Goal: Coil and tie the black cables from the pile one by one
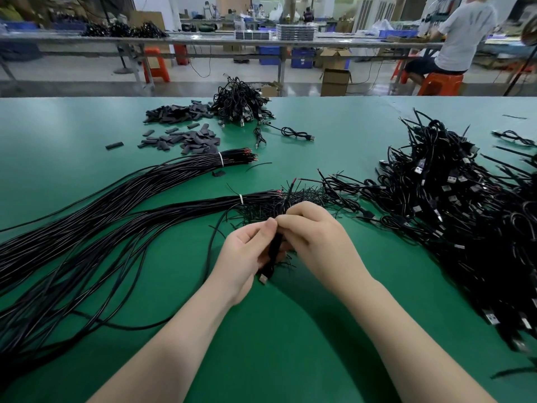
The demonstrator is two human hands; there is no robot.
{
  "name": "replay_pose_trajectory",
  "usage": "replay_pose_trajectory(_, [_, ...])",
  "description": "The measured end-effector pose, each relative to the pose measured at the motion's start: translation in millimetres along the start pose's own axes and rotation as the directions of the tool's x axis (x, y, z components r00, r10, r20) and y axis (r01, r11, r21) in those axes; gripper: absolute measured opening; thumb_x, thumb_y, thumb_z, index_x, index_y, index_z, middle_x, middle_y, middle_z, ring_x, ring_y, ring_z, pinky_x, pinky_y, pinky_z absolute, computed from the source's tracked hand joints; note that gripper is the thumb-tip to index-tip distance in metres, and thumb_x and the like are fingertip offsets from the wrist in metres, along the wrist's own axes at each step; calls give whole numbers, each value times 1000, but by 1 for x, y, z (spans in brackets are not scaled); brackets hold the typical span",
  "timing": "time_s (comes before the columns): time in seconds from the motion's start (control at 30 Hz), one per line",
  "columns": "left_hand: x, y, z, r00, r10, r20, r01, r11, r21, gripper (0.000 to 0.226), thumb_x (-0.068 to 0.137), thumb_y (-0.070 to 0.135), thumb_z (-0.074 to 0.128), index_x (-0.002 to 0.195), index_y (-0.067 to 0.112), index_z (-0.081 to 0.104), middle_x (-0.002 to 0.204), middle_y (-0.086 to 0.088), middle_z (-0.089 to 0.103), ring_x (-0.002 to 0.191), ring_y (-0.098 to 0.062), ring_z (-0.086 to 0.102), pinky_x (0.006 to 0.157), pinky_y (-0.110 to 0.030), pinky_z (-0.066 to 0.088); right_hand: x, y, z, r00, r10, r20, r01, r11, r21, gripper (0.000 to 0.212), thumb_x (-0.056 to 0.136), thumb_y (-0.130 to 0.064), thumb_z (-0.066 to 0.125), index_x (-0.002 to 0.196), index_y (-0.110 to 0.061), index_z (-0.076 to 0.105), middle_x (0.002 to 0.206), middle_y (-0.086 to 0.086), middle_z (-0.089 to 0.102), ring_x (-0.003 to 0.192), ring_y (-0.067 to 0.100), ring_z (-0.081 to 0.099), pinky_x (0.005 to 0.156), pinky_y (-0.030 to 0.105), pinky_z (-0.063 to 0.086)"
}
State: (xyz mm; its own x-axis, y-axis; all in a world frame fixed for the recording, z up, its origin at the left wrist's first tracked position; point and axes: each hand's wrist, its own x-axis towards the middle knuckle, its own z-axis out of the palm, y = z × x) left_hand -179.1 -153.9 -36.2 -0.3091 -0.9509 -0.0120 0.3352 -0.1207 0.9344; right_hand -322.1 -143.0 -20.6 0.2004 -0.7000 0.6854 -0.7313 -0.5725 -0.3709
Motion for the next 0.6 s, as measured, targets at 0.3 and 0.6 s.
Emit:
replay_pose_trajectory(0.3, [4, 0, -6, 999, -49, -19, 47, 992, -121, 22, 79, 31, 67, 83, 13, 79, 86, -9, 74, 77, -16, 71, 64, -24, 56, -4, 3, 8, 965, 262, 8, -248, 905, 345, 21, 84, -18, 73, 95, -33, 62, 88, -14, 63, 80, 6, 60, 70, 9, 42])
replay_pose_trajectory(0.6, [5, -3, -8, 1000, -28, -5, 28, 995, -95, 12, 67, 19, 70, 71, 12, 79, 74, -4, 73, 62, -11, 67, 59, -21, 55, -7, 16, 4, 886, 390, 250, -460, 679, 572, 26, 81, -12, 76, 96, -32, 71, 81, -3, 72, 72, 26, 61, 71, 39, 51])
